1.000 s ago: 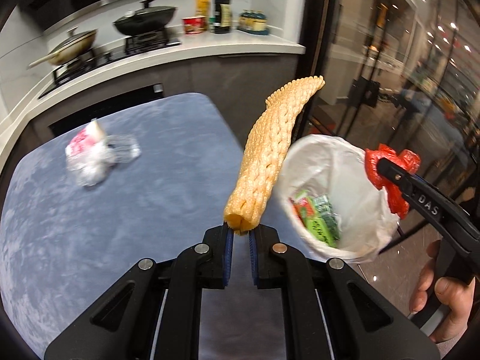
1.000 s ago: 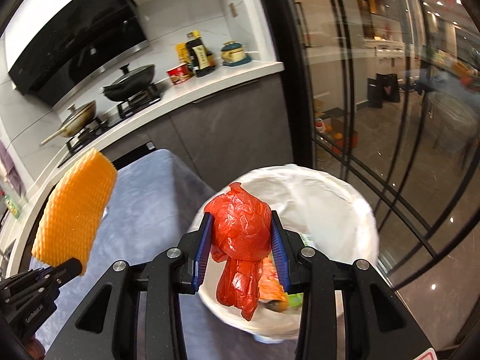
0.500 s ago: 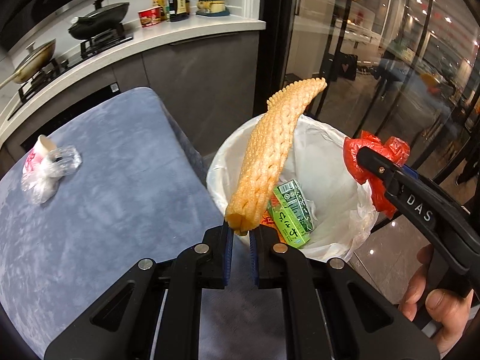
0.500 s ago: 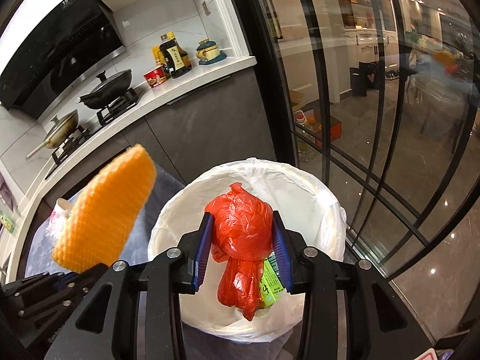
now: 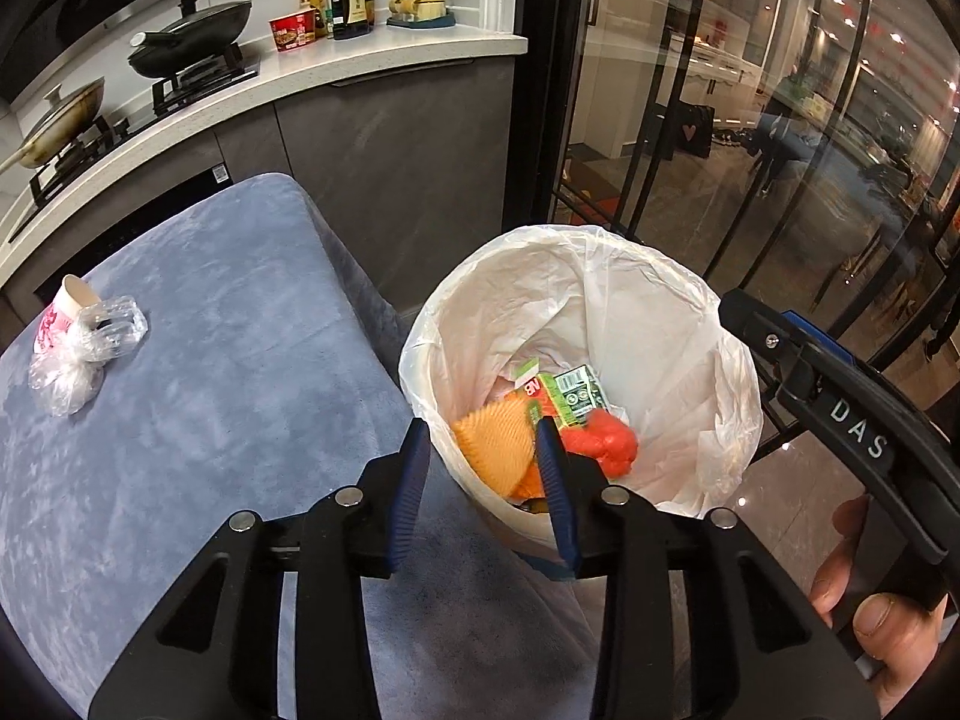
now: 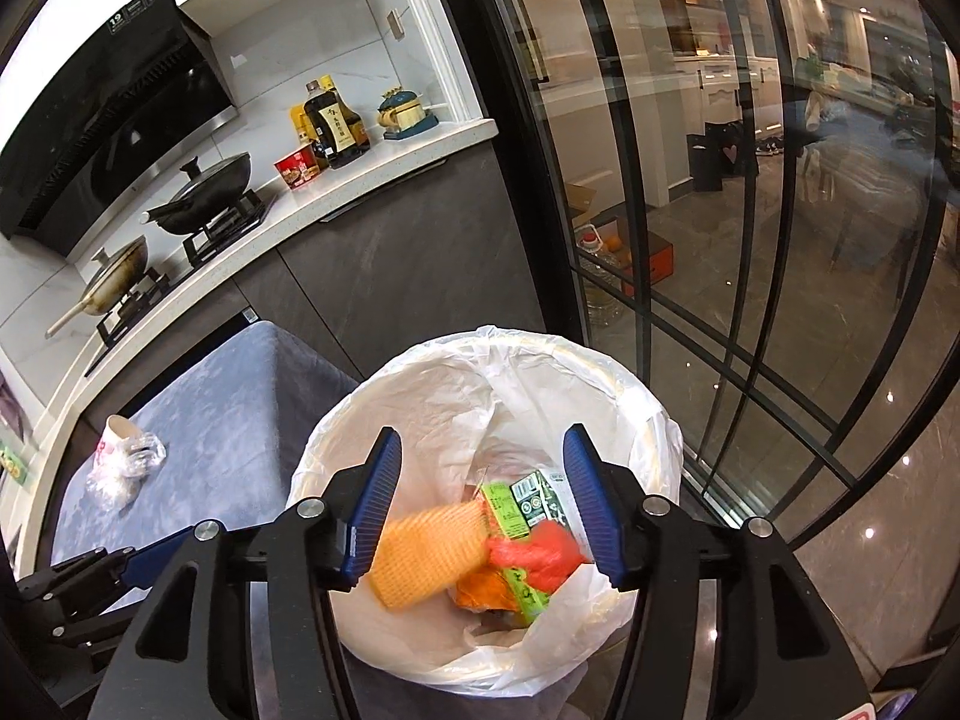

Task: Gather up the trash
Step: 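Open both tools to drop the mesh sleeve and red bag into the bin, then move both tools back over the white cup and clear bag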

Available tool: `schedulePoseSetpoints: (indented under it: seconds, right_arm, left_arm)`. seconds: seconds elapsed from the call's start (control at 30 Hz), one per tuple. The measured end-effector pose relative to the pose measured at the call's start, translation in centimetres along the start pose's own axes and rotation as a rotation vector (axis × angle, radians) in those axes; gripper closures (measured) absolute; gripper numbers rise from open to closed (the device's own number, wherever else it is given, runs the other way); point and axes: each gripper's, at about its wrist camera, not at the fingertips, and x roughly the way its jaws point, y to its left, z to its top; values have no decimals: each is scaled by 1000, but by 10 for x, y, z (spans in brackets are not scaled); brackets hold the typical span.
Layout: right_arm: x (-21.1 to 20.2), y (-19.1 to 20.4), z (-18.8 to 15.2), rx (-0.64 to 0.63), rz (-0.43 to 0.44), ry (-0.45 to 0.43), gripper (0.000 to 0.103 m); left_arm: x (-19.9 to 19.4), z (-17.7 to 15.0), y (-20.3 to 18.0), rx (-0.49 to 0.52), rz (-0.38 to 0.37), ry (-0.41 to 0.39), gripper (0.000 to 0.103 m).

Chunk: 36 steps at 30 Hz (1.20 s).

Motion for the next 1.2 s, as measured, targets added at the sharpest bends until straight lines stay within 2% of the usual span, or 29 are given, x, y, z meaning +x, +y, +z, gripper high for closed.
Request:
schedulePoseSetpoints:
  seconds: [0.2, 0.3, 0.67, 1.07, 1.2]
  right_arm:
    - [-1, 6, 0, -7, 13, -2, 47]
    - [-2, 10, 0, -16, 20, -1, 47]
    - [-1, 48, -9, -75, 57, 14, 47]
    - [3, 124, -25, -187, 136, 42, 47]
    - [7, 155, -32, -226, 168, 56, 46]
  left_arm:
    - [-3, 0, 11, -28, 7, -3, 67]
    - [-6, 0, 19, -46, 15, -13, 60]
    - [-20, -7, 58, -113, 46, -33, 60]
    - [-40, -31, 141, -251, 127, -49, 59]
    - [-51, -41, 178, -306, 171, -62, 50]
